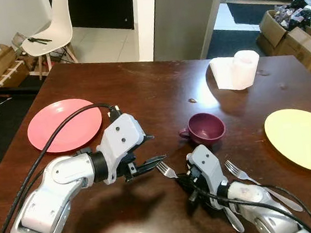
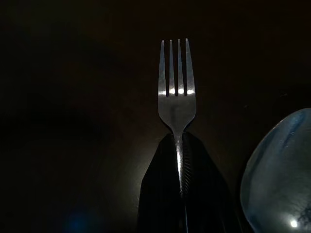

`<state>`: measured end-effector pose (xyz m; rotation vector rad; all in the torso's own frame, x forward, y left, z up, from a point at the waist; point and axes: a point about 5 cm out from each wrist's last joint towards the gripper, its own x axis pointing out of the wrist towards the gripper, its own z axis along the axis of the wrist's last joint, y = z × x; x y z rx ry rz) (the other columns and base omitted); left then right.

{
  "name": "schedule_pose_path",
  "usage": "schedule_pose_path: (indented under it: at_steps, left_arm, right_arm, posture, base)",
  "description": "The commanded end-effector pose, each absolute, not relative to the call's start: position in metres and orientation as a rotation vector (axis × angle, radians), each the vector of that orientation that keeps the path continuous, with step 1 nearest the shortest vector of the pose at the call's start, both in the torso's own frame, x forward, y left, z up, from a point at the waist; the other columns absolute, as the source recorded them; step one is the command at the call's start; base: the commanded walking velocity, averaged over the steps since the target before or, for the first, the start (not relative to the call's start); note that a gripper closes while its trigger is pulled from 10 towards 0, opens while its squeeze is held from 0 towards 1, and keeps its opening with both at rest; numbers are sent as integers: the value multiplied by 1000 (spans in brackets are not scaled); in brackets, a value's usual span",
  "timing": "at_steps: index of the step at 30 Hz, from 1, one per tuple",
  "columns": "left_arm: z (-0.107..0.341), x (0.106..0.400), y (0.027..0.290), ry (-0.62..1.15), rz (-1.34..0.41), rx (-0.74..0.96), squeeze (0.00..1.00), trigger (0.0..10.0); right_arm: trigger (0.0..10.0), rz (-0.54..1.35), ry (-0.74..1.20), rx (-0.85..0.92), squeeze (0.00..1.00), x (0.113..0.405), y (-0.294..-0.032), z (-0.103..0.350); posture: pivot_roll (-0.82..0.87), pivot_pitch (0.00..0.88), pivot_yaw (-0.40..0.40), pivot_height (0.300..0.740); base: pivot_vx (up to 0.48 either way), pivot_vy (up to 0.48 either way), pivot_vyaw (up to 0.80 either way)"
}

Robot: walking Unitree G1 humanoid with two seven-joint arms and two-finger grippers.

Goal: Setting the table

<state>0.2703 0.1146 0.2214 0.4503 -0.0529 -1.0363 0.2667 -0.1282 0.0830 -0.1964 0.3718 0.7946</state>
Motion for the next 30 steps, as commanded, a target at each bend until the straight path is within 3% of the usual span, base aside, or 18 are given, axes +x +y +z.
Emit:
schedule_pose_path:
  at_steps: [1,6,9,10,11,12,18,19,20,30]
  left_arm:
    - [219,270,115,-42,-1036,441,0,10000]
    - [220,273,114,-63,-999,434,0,10000]
    - [221,276,115,-73,-974,430,0,10000]
    - [227,286,121,-107,-853,380,0,10000]
    - [227,286,121,-107,-853,380,0,10000]
    - [232,294,128,-131,-748,332,0,10000]
    - [239,301,142,-157,-629,300,0,10000]
    - [240,303,145,-165,-597,293,0,10000]
    - [242,305,147,-172,-561,280,0,10000]
    - [249,315,157,-216,-375,206,0,10000]
  right_arm:
    - [0,781,578,-192,0,245,-141,44]
    - [0,714,302,-5,0,270,-138,104]
    - [0,695,237,27,0,275,-137,119]
    - [0,650,70,101,0,284,-135,158]
    - [0,650,70,101,0,284,-135,158]
    - [0,640,-46,136,0,284,-130,185]
    - [0,679,-148,159,0,277,-116,211]
    - [3412,683,-156,162,0,276,-114,213]
    - [10000,686,-162,164,0,275,-112,214]
    - [10000,624,-184,167,0,274,-110,219]
  posture:
    - [-24,89,34,740]
    - [-37,77,39,740]
    - [-40,75,41,740]
    - [-47,65,49,740]
    - [-47,65,49,740]
    - [-53,60,53,740]
    - [-56,46,52,740]
    - [-56,44,51,740]
    - [-59,36,52,740]
    - [-68,24,56,740]
  base:
    - [0,0,0]
    - [0,0,0]
    - [0,0,0]
    - [0,0,0]
    - [0,0,0]
    - [0,0,0]
    - [0,0,0]
    - [0,0,0]
    - [0,0,0]
    - [0,0,0]
